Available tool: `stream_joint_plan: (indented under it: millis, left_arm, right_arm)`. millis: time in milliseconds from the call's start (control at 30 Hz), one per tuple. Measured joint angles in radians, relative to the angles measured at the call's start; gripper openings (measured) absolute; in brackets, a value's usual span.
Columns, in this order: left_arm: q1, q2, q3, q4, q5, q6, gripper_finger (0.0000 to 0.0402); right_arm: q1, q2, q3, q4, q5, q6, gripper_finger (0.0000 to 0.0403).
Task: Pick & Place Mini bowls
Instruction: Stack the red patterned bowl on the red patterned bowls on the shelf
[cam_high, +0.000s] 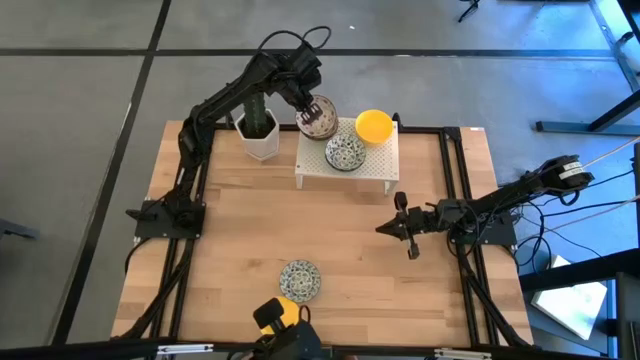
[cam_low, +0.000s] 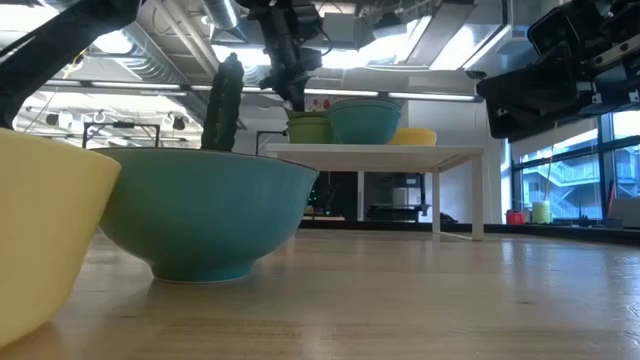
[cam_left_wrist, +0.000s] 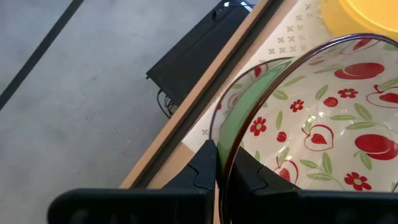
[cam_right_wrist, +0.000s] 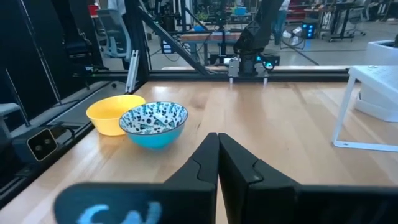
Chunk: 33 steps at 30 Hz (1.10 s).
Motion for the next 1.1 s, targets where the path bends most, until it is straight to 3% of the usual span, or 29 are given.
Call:
stream_joint_plan:
  millis: [833,1100]
  left_arm:
    - [0.001,0.031,0.000,-0.022,0.010,0.032,0.0015]
    - [-0.001,0.031,0.000,0.032,0.061,0.027,0.0037]
  right_arm:
    - [0.000,0.000,0.000,-0.011,-0.034,0.028,0.0008]
    - [0.000,0.000,0.000,-0.010,-0.034,0.028,0.0008]
